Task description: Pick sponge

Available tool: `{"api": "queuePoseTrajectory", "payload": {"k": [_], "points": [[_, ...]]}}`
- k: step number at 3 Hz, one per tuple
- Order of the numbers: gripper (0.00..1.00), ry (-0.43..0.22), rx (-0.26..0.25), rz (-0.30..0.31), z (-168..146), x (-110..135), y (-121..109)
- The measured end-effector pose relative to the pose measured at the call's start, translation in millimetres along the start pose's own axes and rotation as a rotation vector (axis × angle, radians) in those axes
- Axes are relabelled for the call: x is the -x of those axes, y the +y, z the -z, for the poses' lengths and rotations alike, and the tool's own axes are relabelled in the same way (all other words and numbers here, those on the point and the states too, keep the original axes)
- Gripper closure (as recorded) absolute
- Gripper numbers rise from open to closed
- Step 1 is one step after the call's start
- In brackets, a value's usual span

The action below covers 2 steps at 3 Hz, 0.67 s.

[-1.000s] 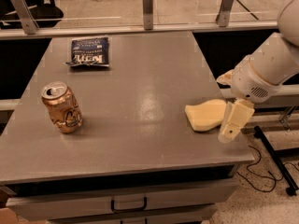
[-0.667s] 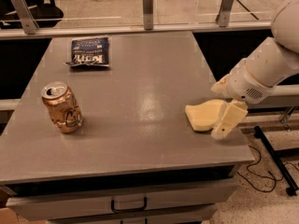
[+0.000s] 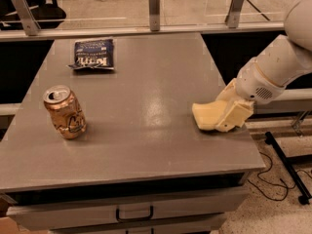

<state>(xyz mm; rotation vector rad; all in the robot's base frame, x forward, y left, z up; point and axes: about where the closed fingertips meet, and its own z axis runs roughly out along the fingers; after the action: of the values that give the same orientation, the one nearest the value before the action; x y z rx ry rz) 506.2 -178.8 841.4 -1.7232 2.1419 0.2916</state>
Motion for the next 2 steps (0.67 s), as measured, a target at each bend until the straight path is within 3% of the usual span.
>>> {"api": "queuePoseTrajectory", "payload": {"k": [1, 2], "points": [[0.88, -0.102, 0.029, 0.043, 16.8, 34.4, 1.3], [1.00, -0.249, 0.060, 0.120, 34.3, 95.0, 1.8]]}}
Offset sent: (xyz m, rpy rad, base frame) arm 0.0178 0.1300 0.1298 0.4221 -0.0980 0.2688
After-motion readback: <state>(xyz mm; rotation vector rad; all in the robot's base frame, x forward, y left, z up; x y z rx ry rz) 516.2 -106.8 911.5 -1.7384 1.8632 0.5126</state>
